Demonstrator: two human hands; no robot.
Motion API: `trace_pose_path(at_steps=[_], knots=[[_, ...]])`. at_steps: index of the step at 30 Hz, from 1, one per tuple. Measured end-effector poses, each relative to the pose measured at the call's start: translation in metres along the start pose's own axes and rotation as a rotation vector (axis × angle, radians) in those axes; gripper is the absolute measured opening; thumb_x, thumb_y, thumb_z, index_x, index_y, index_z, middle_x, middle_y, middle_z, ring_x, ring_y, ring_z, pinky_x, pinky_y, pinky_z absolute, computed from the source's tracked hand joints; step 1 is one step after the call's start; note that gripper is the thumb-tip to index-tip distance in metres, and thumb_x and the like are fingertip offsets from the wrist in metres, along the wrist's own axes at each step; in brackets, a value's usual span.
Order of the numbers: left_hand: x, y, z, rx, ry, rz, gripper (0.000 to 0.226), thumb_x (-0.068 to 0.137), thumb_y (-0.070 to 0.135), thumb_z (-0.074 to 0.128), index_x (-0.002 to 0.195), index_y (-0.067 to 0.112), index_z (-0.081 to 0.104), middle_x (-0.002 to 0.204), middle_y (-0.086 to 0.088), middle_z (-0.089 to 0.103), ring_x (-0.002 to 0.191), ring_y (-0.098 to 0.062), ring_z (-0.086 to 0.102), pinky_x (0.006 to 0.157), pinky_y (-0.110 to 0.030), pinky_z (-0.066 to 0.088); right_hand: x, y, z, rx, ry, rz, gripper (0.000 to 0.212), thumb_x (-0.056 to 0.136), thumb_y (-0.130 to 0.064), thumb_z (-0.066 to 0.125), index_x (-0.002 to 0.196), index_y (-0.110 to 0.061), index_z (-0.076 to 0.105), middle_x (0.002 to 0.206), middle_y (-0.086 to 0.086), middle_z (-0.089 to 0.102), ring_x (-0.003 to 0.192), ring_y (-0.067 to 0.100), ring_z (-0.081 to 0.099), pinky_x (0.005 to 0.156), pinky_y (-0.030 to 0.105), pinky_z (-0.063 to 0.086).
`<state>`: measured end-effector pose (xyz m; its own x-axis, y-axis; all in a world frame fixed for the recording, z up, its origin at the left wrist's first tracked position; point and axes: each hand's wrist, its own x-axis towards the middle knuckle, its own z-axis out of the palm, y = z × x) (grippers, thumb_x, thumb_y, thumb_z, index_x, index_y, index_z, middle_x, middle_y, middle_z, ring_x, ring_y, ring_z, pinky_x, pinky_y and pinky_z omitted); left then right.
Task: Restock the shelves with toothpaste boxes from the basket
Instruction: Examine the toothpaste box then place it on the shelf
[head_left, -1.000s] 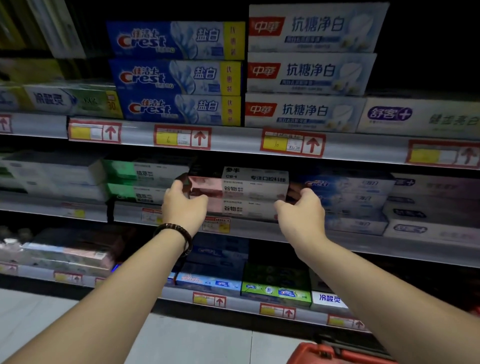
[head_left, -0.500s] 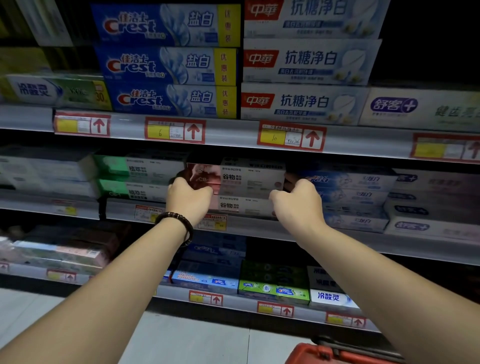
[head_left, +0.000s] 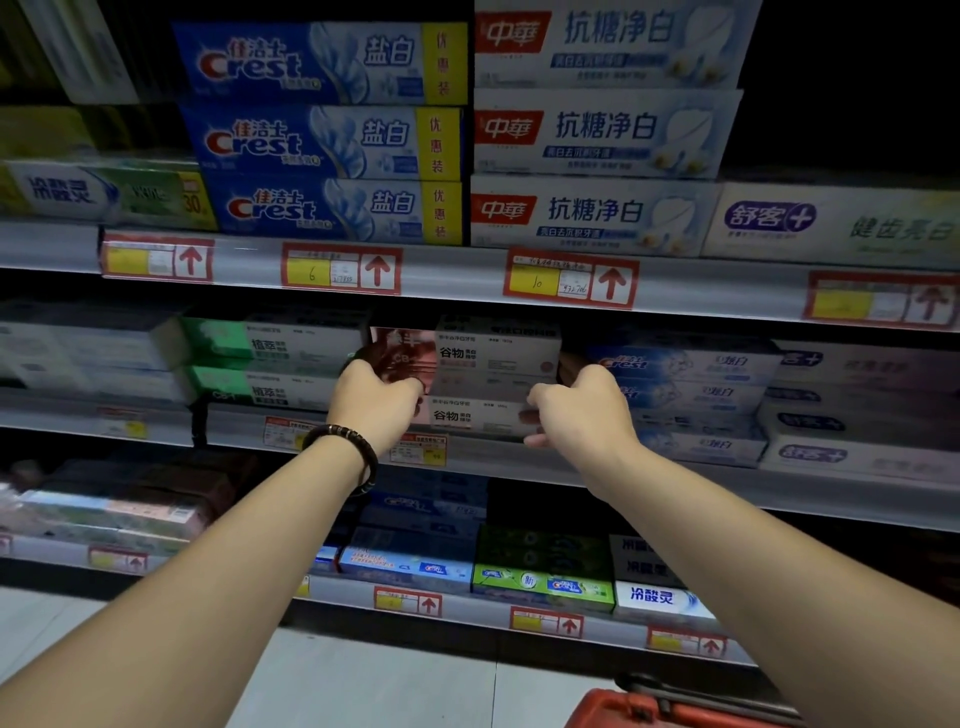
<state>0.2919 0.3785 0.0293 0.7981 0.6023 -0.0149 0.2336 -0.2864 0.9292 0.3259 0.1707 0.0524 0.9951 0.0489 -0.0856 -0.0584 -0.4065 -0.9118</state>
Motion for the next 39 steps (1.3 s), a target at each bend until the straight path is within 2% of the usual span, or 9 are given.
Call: trace_pose_path(at_steps=[2, 6, 8, 10, 11, 16, 19, 22, 39], knots=[[-0.002, 0.0, 0.0, -0.003, 0.016, 0.006, 0.021, 0.08, 0.026, 0.072, 0.093, 0.032, 0.057, 0.096, -0.005, 0.076, 0.086, -0.029, 0.075, 0.076, -0.057, 0.063, -0.002, 0.002, -0.002, 0.015, 0.012, -0.008, 0.01, 0.099, -0.017, 0.063, 0.095, -0.017, 0.054, 0.113, 0.001, 0.062, 0.073, 0.027, 0.078, 0.059, 0.031, 0.059], [-0.012, 0.006, 0.0, -0.015, 0.024, 0.025, 0.025, 0.089, 0.02, 0.07, 0.092, 0.037, 0.052, 0.101, -0.003, 0.071, 0.092, -0.031, 0.073, 0.081, -0.056, 0.063, -0.008, 0.006, -0.006, 0.057, 0.041, -0.038, 0.008, 0.093, -0.018, 0.064, 0.098, -0.016, 0.058, 0.099, 0.0, 0.067, 0.086, 0.029, 0.076, 0.081, 0.051, 0.065], [-0.018, 0.009, 0.0, -0.023, 0.026, 0.02, 0.025, 0.091, 0.019, 0.07, 0.093, 0.036, 0.052, 0.099, -0.002, 0.07, 0.093, -0.03, 0.073, 0.083, -0.056, 0.062, -0.015, 0.007, -0.01, 0.062, 0.035, -0.038, 0.02, 0.094, -0.018, 0.063, 0.112, -0.013, 0.056, 0.103, 0.0, 0.066, 0.095, 0.03, 0.074, 0.091, 0.054, 0.062], [-0.026, 0.011, 0.001, -0.018, 0.031, 0.02, 0.02, 0.091, 0.017, 0.069, 0.097, 0.03, 0.055, 0.097, -0.006, 0.072, 0.09, -0.03, 0.073, 0.083, -0.055, 0.062, -0.021, 0.01, -0.015, 0.086, 0.016, -0.038, 0.059, 0.095, -0.017, 0.061, 0.153, -0.016, 0.047, 0.12, -0.005, 0.063, 0.104, 0.028, 0.073, 0.096, 0.053, 0.06], [-0.031, 0.012, 0.002, -0.022, 0.026, 0.022, 0.019, 0.09, 0.016, 0.069, 0.102, 0.026, 0.058, 0.099, -0.008, 0.073, 0.089, -0.029, 0.073, 0.083, -0.055, 0.063, -0.025, 0.012, -0.018, 0.122, -0.001, -0.041, 0.063, 0.097, -0.014, 0.06, 0.158, -0.019, 0.043, 0.118, -0.01, 0.061, 0.105, 0.026, 0.073, 0.096, 0.053, 0.06], [-0.061, 0.02, 0.013, -0.093, -0.095, -0.015, 0.069, 0.095, 0.014, 0.07, 0.155, 0.017, 0.038, 0.13, -0.003, 0.064, 0.101, -0.024, 0.071, 0.089, -0.047, 0.062, -0.043, 0.029, -0.034, 0.154, -0.058, -0.041, 0.051, 0.099, -0.01, 0.065, 0.147, -0.023, 0.055, 0.119, -0.011, 0.068, 0.115, 0.018, 0.067, 0.106, 0.049, 0.056], [-0.078, 0.029, 0.018, -0.154, -0.118, -0.039, 0.063, 0.096, 0.012, 0.069, 0.152, 0.018, 0.041, 0.12, 0.002, 0.063, 0.092, -0.021, 0.07, 0.077, -0.039, 0.062, -0.056, 0.03, -0.048, 0.161, -0.088, -0.03, 0.052, 0.103, -0.01, 0.062, 0.152, -0.024, 0.049, 0.135, -0.005, 0.064, 0.122, 0.018, 0.063, 0.11, 0.047, 0.053], [-0.095, 0.036, 0.017, -0.141, -0.108, -0.026, 0.061, 0.095, 0.015, 0.071, 0.149, 0.02, 0.043, 0.116, 0.005, 0.063, 0.098, -0.023, 0.07, 0.089, -0.049, 0.062, -0.068, 0.028, -0.056, 0.16, -0.098, -0.041, 0.055, 0.104, -0.011, 0.061, 0.155, -0.023, 0.046, 0.139, -0.004, 0.062, 0.126, 0.019, 0.061, 0.112, 0.048, 0.051], [-0.208, 0.071, 0.015, -0.167, -0.205, 0.037, 0.058, 0.093, 0.024, 0.073, 0.145, 0.028, 0.046, 0.123, 0.008, 0.061, 0.112, -0.021, 0.066, 0.099, -0.05, 0.058, -0.161, 0.033, -0.12, 0.195, -0.086, -0.085, 0.043, 0.101, -0.012, 0.067, 0.137, -0.032, 0.053, 0.125, -0.011, 0.067, 0.116, 0.011, 0.066, 0.109, 0.046, 0.053]])
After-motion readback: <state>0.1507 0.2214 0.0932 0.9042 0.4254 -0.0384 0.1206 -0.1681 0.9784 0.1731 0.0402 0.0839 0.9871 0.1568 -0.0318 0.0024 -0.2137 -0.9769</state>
